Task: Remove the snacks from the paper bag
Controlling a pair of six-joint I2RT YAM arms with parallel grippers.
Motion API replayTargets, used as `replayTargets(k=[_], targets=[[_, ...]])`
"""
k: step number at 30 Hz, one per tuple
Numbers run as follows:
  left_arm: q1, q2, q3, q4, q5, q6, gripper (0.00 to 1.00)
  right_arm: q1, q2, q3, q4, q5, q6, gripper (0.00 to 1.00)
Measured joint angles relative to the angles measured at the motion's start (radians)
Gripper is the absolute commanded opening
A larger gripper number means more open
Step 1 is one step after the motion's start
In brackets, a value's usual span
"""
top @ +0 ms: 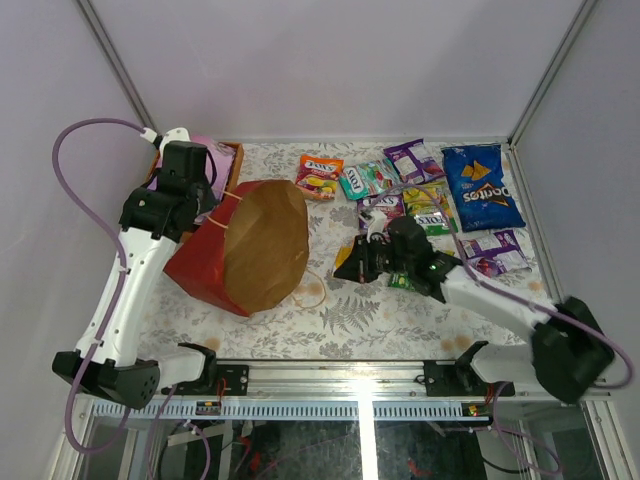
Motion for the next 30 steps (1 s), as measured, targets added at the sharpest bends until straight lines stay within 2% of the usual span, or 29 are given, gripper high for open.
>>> replayTargets(k=[2,3,4,5,6,7,9,12,14,17,19,25,30], targets=[[0.008,0.003,0.0,-0.006,-0.008,0.0,0.0,-0.047,0.15,0.012,-0.001,-0.036,-0.008,0.02],[0.011,0.003,0.0,-0.01,-0.011,0.0,0.0,-0.063,0.216,0.021,-0.008,-0.038,-0.012,0.1],[0.014,0.003,0.0,-0.014,-0.015,0.0,0.0,-0.08,0.304,0.042,-0.037,-0.029,-0.019,0.31],[0.019,0.003,0.001,-0.019,-0.019,0.0,0.0,-0.088,0.362,0.059,-0.056,-0.018,-0.026,0.67],[0.023,0.003,0.002,-0.021,-0.022,0.0,0.0,-0.095,0.417,0.081,-0.089,0.012,-0.035,0.81],[0.029,0.003,0.005,-0.023,-0.025,0.0,0.0,-0.098,0.451,0.099,-0.117,0.044,-0.044,0.89],[0.044,0.004,0.01,-0.027,-0.03,0.002,0.0,-0.099,0.46,0.119,-0.15,0.101,-0.067,0.97],[0.071,0.016,0.03,-0.035,-0.031,0.012,0.0,-0.1,0.369,0.116,-0.141,0.158,-0.077,1.0],[0.089,0.031,0.045,-0.037,-0.031,0.018,0.0,-0.1,0.254,0.089,-0.095,0.18,-0.067,1.0],[0.105,0.049,0.05,-0.036,-0.029,0.029,0.0,-0.1,0.135,0.071,-0.032,0.186,-0.045,1.0],[0.113,0.055,0.05,-0.035,-0.022,0.033,0.0,-0.1,0.112,0.063,0.034,0.156,-0.019,0.98],[0.131,0.055,0.049,-0.019,0.006,0.035,0.0,-0.084,0.233,0.049,0.219,-0.05,0.097,0.94],[0.134,0.043,0.026,-0.005,0.027,0.034,0.0,-0.005,0.319,0.087,0.185,-0.089,0.098,0.91]])
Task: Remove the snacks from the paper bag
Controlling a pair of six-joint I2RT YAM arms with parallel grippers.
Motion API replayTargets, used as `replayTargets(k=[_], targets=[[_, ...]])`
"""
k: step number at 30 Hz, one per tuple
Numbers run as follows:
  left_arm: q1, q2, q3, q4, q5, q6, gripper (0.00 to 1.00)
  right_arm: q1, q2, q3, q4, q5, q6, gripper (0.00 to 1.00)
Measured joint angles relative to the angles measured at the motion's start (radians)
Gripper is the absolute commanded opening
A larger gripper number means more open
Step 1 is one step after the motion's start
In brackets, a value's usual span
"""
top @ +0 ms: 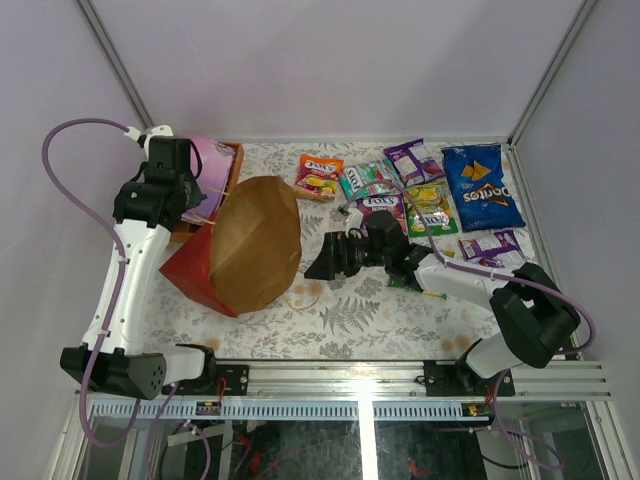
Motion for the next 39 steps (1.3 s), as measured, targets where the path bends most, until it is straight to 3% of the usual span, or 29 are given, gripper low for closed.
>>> replayTargets(k=[3,5,6,9,10,18,23,29,39], targets=[[0.001,-0.009,-0.019,0.006,0.007,0.0,0.0,0.039,0.011,0.018,0.001,-0.023,0.0,0.84],[0.004,-0.01,-0.024,0.011,0.011,0.0,0.0,0.058,0.013,0.029,-0.002,-0.031,-0.002,0.68],[0.006,-0.011,-0.025,0.013,0.014,0.0,0.0,0.067,0.013,0.037,-0.008,-0.032,-0.006,0.56],[0.011,-0.017,-0.025,0.022,0.016,0.0,0.0,0.089,0.021,0.081,-0.048,-0.042,-0.03,0.06],[0.013,-0.02,-0.026,0.027,0.017,0.0,0.0,0.094,0.026,0.102,-0.066,-0.045,-0.036,0.01],[0.03,-0.066,-0.065,0.071,0.045,-0.009,0.0,0.1,0.063,0.349,-0.295,-0.033,-0.113,0.0],[0.046,-0.074,-0.082,0.095,0.058,-0.017,0.0,0.1,0.108,0.639,-0.426,0.005,-0.171,0.0],[0.06,-0.082,-0.094,0.107,0.065,-0.022,0.0,0.099,0.262,0.909,-0.474,0.002,-0.183,0.0],[0.087,-0.1,-0.116,0.124,0.042,-0.022,0.0,0.099,0.533,1.167,-0.647,-0.023,-0.195,0.0]])
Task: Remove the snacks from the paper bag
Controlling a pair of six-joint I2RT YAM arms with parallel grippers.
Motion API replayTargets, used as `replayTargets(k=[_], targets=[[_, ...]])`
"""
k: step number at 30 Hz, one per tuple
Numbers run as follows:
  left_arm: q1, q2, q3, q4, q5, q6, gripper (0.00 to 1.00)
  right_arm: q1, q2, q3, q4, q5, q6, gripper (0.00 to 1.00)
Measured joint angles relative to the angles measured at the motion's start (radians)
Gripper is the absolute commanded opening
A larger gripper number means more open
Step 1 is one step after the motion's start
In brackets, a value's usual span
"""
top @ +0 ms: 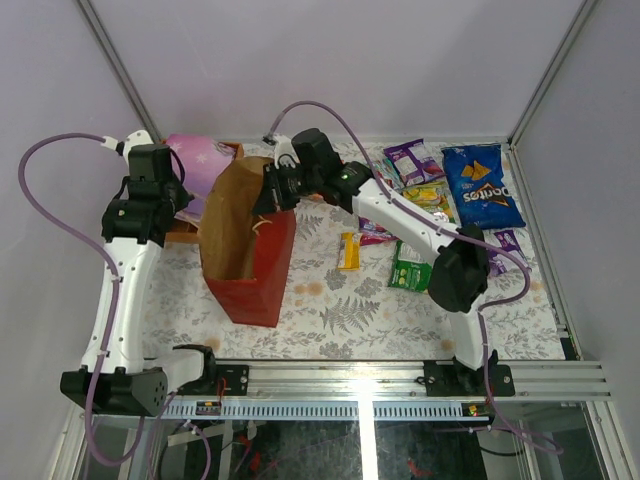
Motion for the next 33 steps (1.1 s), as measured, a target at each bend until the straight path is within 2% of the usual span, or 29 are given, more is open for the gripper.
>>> replayTargets(k=[5,7,9,12,16,17,18,19,20,21,22,28,33], targets=[[0.012,-0.006,0.0,0.006,-0.01,0.0,0.0,-0.009,0.066,0.135,-0.061,-0.011,-0.007,0.01],[0.016,-0.007,0.0,0.007,-0.011,0.0,0.0,-0.018,0.092,0.191,-0.077,-0.023,-0.008,0.04],[0.02,-0.01,0.0,0.01,-0.014,0.0,0.0,-0.029,0.117,0.234,-0.084,-0.031,-0.008,0.13],[0.026,-0.018,0.0,0.013,-0.017,0.001,0.02,-0.05,0.149,0.273,-0.101,-0.045,-0.01,0.41],[0.031,-0.031,-0.006,0.013,-0.013,0.0,0.06,-0.077,0.158,0.277,-0.142,-0.046,-0.03,0.58],[0.031,-0.036,-0.006,0.012,-0.011,0.0,0.11,-0.084,0.158,0.277,-0.142,-0.05,-0.033,0.68],[0.032,-0.039,-0.006,0.013,-0.01,0.0,0.23,-0.091,0.158,0.277,-0.142,-0.052,-0.034,0.79],[0.031,-0.043,-0.006,0.013,-0.008,0.0,0.5,-0.099,0.158,0.277,-0.143,-0.053,-0.035,0.92],[0.032,-0.047,-0.004,0.013,-0.006,0.0,0.74,-0.108,0.158,0.278,-0.146,-0.053,-0.04,0.99],[0.032,-0.047,0.001,0.011,-0.003,0.005,0.96,-0.116,0.158,0.28,-0.152,-0.053,-0.038,1.0],[0.033,-0.047,0.007,0.011,0.003,0.008,1.0,-0.125,0.158,0.288,-0.169,-0.052,-0.046,0.99],[0.037,-0.039,0.038,0.013,0.021,0.004,1.0,-0.199,0.135,0.345,-0.225,-0.048,-0.065,0.99],[0.037,-0.038,0.065,0.011,0.019,0.009,1.0,-0.346,-0.031,0.17,-0.111,-0.085,0.007,0.99]])
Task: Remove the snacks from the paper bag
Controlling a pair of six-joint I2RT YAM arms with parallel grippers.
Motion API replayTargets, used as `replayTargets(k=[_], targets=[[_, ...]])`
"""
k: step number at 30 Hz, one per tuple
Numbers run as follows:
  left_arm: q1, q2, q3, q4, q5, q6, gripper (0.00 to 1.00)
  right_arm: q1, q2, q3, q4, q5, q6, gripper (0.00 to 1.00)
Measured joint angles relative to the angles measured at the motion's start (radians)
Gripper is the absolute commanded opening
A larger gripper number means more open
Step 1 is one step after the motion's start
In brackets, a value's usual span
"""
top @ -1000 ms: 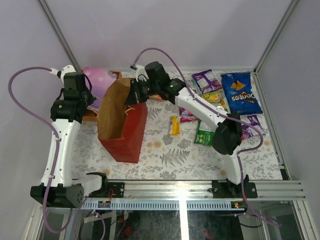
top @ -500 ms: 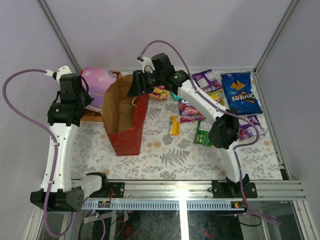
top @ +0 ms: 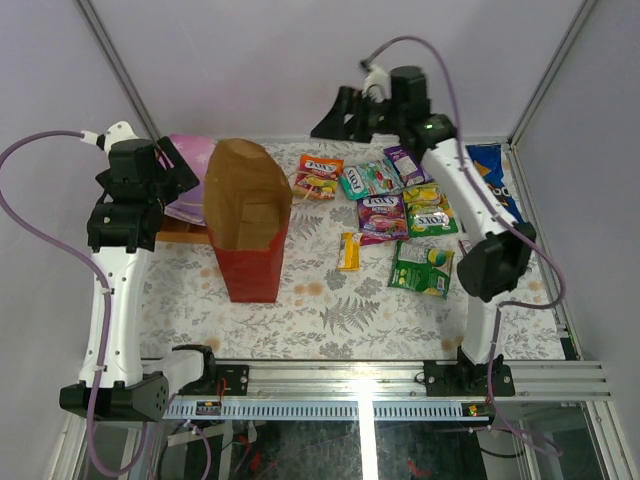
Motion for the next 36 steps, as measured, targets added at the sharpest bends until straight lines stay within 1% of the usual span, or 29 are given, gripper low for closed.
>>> replayTargets(k=[3,6,8,10,13,15,17,19,22,26,28,32,36], targets=[[0.0,0.008,0.027,0.0,0.0,0.003,1.0,-0.092,-0.043,0.023,0.044,-0.043,0.034,0.99],[0.0,0.019,0.048,0.001,0.0,0.009,1.0,-0.138,-0.071,0.024,0.084,-0.045,0.047,1.0],[0.0,0.021,0.051,0.0,0.0,0.009,1.0,-0.146,-0.082,-0.008,0.109,-0.04,0.055,0.94],[0.0,0.022,0.06,0.0,0.001,0.009,1.0,-0.146,-0.06,-0.018,0.106,-0.014,0.055,0.89],[0.0,0.023,0.072,0.004,0.006,0.009,1.0,-0.137,0.027,-0.021,0.104,0.075,0.051,0.84],[0.001,0.025,0.077,0.008,0.01,0.009,1.0,-0.128,0.106,-0.037,0.1,0.164,0.04,0.83],[0.001,0.027,0.078,0.011,0.017,0.009,1.0,-0.115,0.183,-0.04,0.08,0.238,0.025,0.81],[0.001,0.035,0.079,0.014,0.026,0.009,1.0,-0.093,0.267,-0.029,0.053,0.307,-0.004,0.78],[0.001,0.052,0.078,0.018,0.036,0.01,1.0,-0.049,0.398,0.054,-0.008,0.383,-0.056,0.7],[0.001,0.068,0.078,0.026,0.043,0.014,1.0,0.01,0.573,0.272,-0.094,0.445,-0.124,0.66],[0.001,0.072,0.078,0.03,0.044,0.017,1.0,0.032,0.61,0.315,-0.11,0.464,-0.15,0.65],[0.001,0.077,0.078,0.035,0.045,0.018,1.0,0.062,0.622,0.317,-0.136,0.508,-0.197,0.63],[0.001,0.082,0.078,0.041,0.048,0.018,1.0,0.071,0.634,0.317,-0.139,0.536,-0.229,0.64]])
